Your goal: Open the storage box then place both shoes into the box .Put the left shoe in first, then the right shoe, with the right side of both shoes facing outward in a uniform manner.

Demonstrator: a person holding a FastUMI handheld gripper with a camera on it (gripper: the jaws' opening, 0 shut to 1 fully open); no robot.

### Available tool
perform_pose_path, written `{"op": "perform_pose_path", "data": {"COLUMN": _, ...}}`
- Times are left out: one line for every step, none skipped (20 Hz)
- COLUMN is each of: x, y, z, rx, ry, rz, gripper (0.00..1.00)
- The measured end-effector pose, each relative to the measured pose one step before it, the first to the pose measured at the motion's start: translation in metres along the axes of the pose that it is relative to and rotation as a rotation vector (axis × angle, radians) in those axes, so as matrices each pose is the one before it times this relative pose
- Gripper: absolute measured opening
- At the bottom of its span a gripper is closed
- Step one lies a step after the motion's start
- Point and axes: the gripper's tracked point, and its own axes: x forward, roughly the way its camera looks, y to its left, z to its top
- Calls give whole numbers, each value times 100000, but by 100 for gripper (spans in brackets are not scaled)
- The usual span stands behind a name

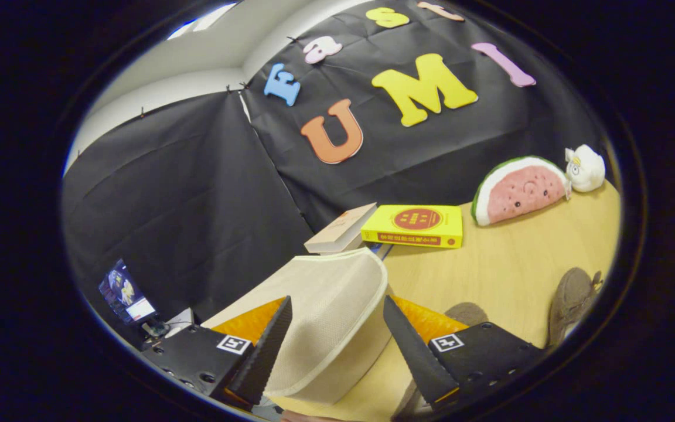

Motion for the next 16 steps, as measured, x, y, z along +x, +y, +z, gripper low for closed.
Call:
{"op": "perform_pose_path", "data": {"x": 61, "y": 62, "z": -320, "rx": 846, "ry": 968, "rz": 648, "gripper": 95}}
{"op": "perform_pose_path", "data": {"x": 171, "y": -214, "z": -301, "rx": 679, "ry": 1704, "rz": -522, "gripper": 95}}
{"op": "perform_pose_path", "data": {"x": -32, "y": 57, "z": -457, "rx": 822, "ry": 1701, "rz": 930, "gripper": 95}}
{"op": "perform_pose_path", "data": {"x": -59, "y": -32, "z": 148, "rx": -92, "ry": -333, "rz": 710, "gripper": 96}}
{"op": "perform_pose_path", "data": {"x": -1, "y": 42, "z": 272, "rx": -943, "ry": -1012, "rz": 1318, "gripper": 96}}
{"op": "perform_pose_path", "data": {"x": 113, "y": 226, "z": 52, "rx": -93, "ry": -947, "rz": 2347, "gripper": 96}}
{"op": "perform_pose_path", "data": {"x": 460, "y": -6, "z": -375, "rx": 1618, "ry": 829, "rz": 837, "gripper": 95}}
{"op": "perform_pose_path", "data": {"x": 116, "y": -82, "z": -653, "rx": 2519, "ry": 2838, "rz": 676, "gripper": 95}}
{"op": "perform_pose_path", "data": {"x": 87, "y": 218, "z": -146, "rx": 2349, "ry": 1362, "rz": 1442, "gripper": 96}}
{"op": "perform_pose_path", "data": {"x": 12, "y": 177, "z": 103, "rx": 573, "ry": 72, "rz": 1190, "gripper": 96}}
{"op": "perform_pose_path", "data": {"x": 279, "y": -217, "z": 286, "rx": 548, "ry": -1098, "rz": 441, "gripper": 96}}
{"op": "perform_pose_path", "data": {"x": 209, "y": -118, "z": -144, "rx": 2492, "ry": 159, "rz": 289, "gripper": 95}}
{"op": "perform_pose_path", "data": {"x": 195, "y": 69, "z": -320, "rx": 3686, "ry": 1809, "rz": 1021, "gripper": 96}}
{"op": "perform_pose_path", "data": {"x": 32, "y": 77, "z": -239, "rx": 2292, "ry": 1504, "rz": 1445, "gripper": 96}}
{"op": "perform_pose_path", "data": {"x": 97, "y": 28, "z": 63, "rx": 1687, "ry": -10, "rz": 1626, "gripper": 96}}
{"op": "perform_pose_path", "data": {"x": 217, "y": -124, "z": 178, "rx": 2183, "ry": -984, "rz": 1633, "gripper": 96}}
